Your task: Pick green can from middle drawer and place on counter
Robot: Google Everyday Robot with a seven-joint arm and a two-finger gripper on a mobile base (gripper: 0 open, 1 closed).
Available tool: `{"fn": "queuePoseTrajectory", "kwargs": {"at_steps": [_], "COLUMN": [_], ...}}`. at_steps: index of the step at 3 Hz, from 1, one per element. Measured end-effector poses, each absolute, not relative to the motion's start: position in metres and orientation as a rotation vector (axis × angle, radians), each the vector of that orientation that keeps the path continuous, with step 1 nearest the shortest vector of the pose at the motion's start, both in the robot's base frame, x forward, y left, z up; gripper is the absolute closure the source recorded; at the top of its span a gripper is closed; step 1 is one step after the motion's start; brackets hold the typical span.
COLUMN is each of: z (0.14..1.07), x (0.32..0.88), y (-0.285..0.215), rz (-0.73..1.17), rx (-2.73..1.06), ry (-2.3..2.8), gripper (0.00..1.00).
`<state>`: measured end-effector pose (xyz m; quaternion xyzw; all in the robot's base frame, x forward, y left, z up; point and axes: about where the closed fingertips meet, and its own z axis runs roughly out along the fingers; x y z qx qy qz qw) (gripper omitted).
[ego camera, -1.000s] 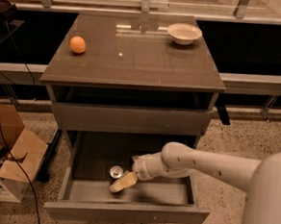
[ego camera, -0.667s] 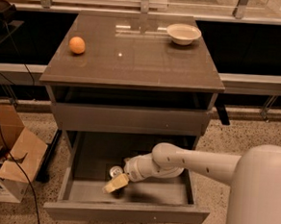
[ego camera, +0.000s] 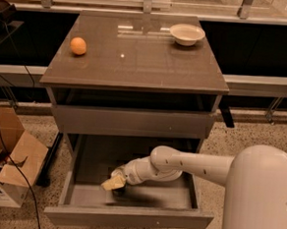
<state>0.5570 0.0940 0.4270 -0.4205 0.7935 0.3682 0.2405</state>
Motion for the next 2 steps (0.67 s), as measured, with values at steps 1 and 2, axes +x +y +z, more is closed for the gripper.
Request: {"fn": "queuePoseTrajectory", "kwargs": {"at_steps": [1,2], "z": [0.437,0.497], "x": [0.557,0.55], "y": [0.066,0.021], "rz": [1.004,1.021], "rx": [-1.063,-1.047], "ry": [2.213,2.178], "gripper": [0.73,1.0]}}
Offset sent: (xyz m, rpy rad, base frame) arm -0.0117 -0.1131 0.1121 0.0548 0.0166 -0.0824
